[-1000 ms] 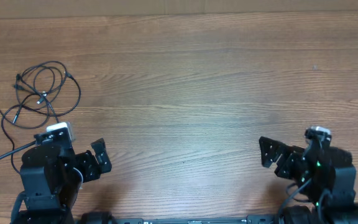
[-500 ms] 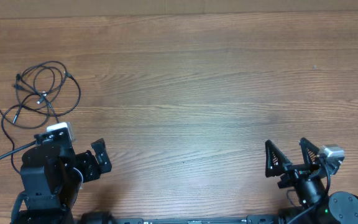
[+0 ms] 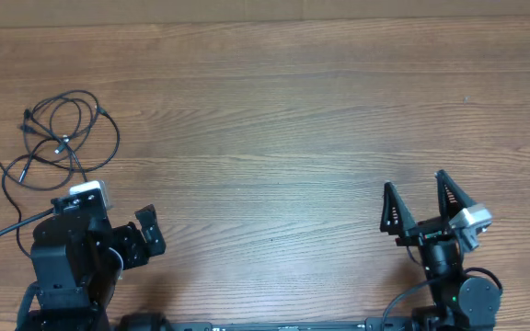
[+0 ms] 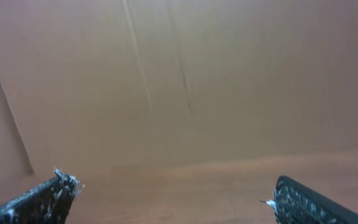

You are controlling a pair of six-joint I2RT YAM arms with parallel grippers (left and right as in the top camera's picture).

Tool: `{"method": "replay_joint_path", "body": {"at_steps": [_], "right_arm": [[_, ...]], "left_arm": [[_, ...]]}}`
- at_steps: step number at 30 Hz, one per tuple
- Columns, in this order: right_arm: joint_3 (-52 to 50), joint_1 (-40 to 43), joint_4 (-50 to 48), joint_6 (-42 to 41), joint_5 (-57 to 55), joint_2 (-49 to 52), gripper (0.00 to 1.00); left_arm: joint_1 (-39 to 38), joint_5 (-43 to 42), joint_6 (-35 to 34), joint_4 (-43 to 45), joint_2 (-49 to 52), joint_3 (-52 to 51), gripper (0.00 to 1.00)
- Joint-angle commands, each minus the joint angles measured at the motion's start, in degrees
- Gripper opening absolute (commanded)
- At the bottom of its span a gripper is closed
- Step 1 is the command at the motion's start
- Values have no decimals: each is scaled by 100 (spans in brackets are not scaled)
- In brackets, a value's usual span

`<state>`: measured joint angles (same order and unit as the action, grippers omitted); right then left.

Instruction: Untangle cables

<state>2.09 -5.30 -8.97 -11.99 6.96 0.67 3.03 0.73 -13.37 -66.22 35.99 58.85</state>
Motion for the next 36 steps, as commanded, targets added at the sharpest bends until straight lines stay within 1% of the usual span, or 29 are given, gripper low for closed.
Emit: {"method": "replay_joint_path", "body": {"at_steps": [1, 3, 6, 12, 36], "right_arm": [[-162, -26, -120, 33, -378, -52, 100], [-162, -26, -96, 31, -809, -50, 100], [-164, -26, 120, 28, -883, -50, 100], [-164, -26, 1353, 31, -883, -50, 100], [-162, -26, 1366, 26, -839, -11, 100]], "left_arm": [[-7, 76, -57, 0, -33, -15, 99], [-7, 76, -57, 0, -33, -15, 100], [-7, 76, -57, 0, -33, -13, 100], [-7, 76, -57, 0, -33, -13, 100], [-7, 76, -57, 0, -33, -13, 99]]}}
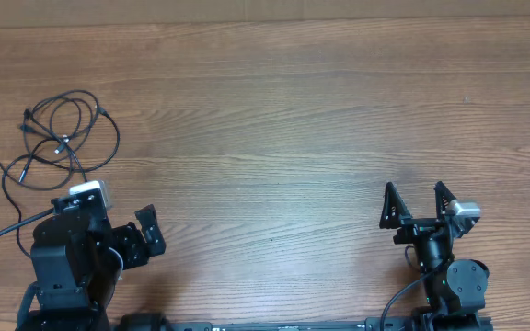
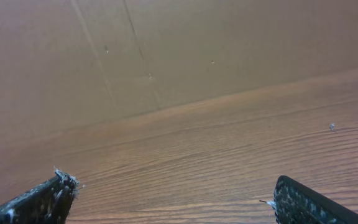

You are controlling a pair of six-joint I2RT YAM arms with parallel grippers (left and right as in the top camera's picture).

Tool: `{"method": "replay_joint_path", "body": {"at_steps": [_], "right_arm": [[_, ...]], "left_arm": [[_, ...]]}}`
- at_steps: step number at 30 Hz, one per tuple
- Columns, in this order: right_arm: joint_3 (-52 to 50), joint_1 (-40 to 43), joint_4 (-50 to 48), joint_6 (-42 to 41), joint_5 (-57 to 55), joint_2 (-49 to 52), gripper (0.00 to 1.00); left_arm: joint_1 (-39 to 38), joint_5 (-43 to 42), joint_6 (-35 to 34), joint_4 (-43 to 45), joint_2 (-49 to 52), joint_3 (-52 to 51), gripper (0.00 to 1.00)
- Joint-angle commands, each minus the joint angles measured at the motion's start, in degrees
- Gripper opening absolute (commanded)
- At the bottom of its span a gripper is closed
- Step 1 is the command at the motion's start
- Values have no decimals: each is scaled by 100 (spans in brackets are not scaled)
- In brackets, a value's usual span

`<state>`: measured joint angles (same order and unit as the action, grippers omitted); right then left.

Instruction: Untangle cables

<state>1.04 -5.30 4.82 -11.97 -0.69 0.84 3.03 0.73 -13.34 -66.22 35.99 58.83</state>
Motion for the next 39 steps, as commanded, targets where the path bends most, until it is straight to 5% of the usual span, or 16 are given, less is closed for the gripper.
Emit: {"method": "replay_joint_path", "body": {"at_steps": [1, 19, 30, 39], "right_arm": [[-57, -26, -13, 24, -74, -28, 100], [-57, -26, -11, 24, -74, -28, 100], [-57, -26, -11, 26, -74, -28, 100], [-57, -26, -13, 24, -74, -28, 100]], "left_arm": [[-7, 76, -59, 0, -33, -13, 100], [-7, 74, -59, 229, -645, -616, 99], [-7, 52, -957, 3224, -2378, -3381, 100], [-7, -315, -981, 6096, -3257, -5073, 100]]}}
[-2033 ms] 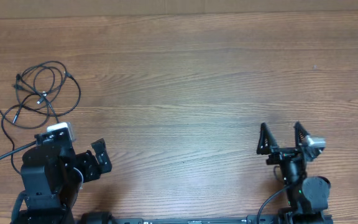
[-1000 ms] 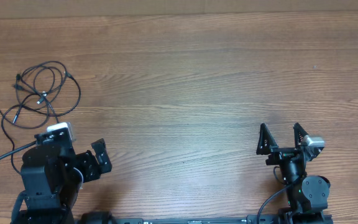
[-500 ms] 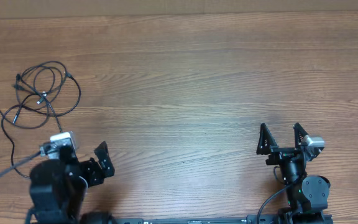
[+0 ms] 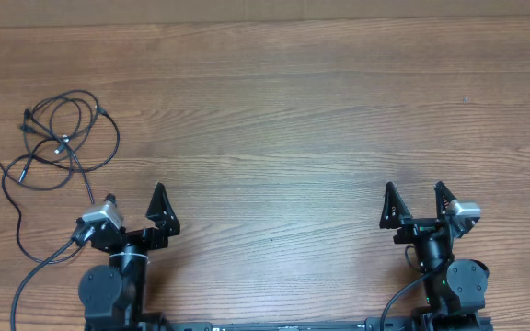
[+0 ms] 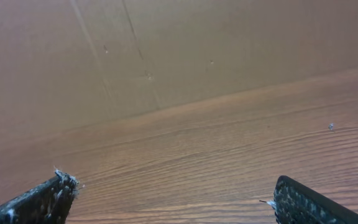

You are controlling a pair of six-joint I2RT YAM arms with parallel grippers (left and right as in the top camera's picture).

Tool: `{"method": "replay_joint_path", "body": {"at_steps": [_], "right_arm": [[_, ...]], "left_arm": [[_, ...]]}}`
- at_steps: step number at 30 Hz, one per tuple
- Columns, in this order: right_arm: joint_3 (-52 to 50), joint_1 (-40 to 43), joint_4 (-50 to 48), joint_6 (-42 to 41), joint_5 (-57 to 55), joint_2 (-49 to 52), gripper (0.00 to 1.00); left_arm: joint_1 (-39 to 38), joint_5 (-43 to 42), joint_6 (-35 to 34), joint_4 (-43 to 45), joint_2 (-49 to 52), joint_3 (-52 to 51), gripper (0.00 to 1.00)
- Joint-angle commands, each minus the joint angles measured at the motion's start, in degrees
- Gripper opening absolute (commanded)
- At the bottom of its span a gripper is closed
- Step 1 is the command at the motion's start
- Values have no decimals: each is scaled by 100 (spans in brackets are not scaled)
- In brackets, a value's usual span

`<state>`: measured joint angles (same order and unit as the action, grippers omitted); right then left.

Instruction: Untangle cables

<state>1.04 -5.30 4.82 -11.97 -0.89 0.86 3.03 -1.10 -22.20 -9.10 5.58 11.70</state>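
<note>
A loose tangle of thin black cables (image 4: pixel 58 138) lies on the wooden table (image 4: pixel 274 110) at the far left, its loops crossing and small plugs sticking out. My left gripper (image 4: pixel 134 204) sits near the front edge, just right of and nearer than the tangle, open and holding nothing. At the front right my right gripper (image 4: pixel 417 198) is also open. In the right wrist view its two dark fingertips (image 5: pixel 48 196) frame bare wood, the right gripper (image 5: pixel 173 196) empty. The cables do not show in that view.
A brown cardboard wall (image 4: pixel 247 9) runs along the table's far edge and fills the upper part of the right wrist view (image 5: pixel 229 37). The left arm's own black cord (image 4: pixel 30 276) loops at the front left. A small speck (image 5: pixel 331 126) lies on the wood.
The left arm has changed pose: it was folded sideways with its gripper pointing right, and now points toward the far edge with its fingers spread. The right arm and the cables have not moved.
At first the right gripper was tilted up, its camera facing the cardboard wall, and the left arm sat folded at the front left. Then the right gripper had dropped to face the table. Now the left arm also faces forward; the tangle lies untouched throughout.
</note>
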Motion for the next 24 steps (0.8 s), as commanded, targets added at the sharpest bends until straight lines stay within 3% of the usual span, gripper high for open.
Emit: {"method": "replay_joint_path", "body": {"at_steps": [1, 5, 13, 24], "right_arm": [[-57, -26, -13, 24, -55, -31, 100], [-57, -26, -11, 24, -55, -31, 100], [-57, -26, -11, 26, -55, -31, 100], [-57, -26, -13, 24, -55, -31, 100]], "left_arm": [[-7, -133, -96, 671, -271, -520, 100], [-7, -155, -98, 1766, -448, -1152, 100], [-7, -487, 796, 1617, -542, -1143, 100], [-7, -444, 765, 509, -542, -1143, 100]]}}
